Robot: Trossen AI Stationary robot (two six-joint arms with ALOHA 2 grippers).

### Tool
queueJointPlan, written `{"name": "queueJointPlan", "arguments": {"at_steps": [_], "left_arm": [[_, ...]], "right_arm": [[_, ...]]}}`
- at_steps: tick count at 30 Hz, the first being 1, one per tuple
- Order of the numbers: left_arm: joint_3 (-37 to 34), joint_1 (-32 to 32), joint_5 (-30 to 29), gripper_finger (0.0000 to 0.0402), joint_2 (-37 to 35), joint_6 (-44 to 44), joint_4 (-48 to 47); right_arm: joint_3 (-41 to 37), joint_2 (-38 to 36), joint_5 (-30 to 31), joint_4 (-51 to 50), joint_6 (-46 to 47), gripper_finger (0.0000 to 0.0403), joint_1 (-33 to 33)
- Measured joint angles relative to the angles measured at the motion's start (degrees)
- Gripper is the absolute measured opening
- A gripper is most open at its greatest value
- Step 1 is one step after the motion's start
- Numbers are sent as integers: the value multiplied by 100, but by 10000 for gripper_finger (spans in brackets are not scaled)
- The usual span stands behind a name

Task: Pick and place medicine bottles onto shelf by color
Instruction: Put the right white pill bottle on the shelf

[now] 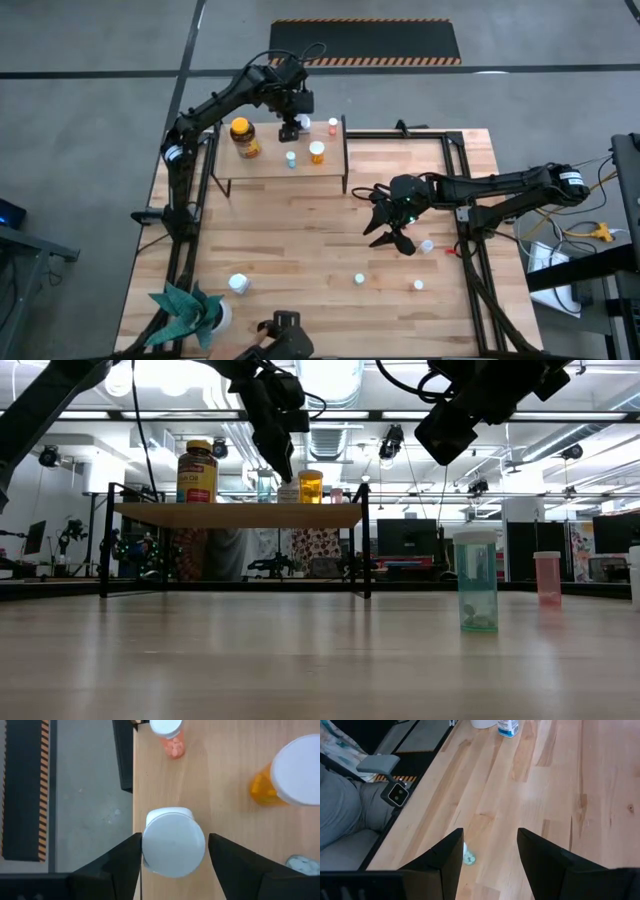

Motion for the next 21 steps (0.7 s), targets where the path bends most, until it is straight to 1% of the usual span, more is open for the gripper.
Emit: {"name": "queueJointPlan", "arguments": {"at_steps": [15,21], "left_arm": [[53,-17,-49,211,-9,111,42],[85,-67,-62,211,-120,111,38]], "right_arm": [[0,0,0,0,-47,176,-1],[0,0,1,0,-106,176,-1]]}}
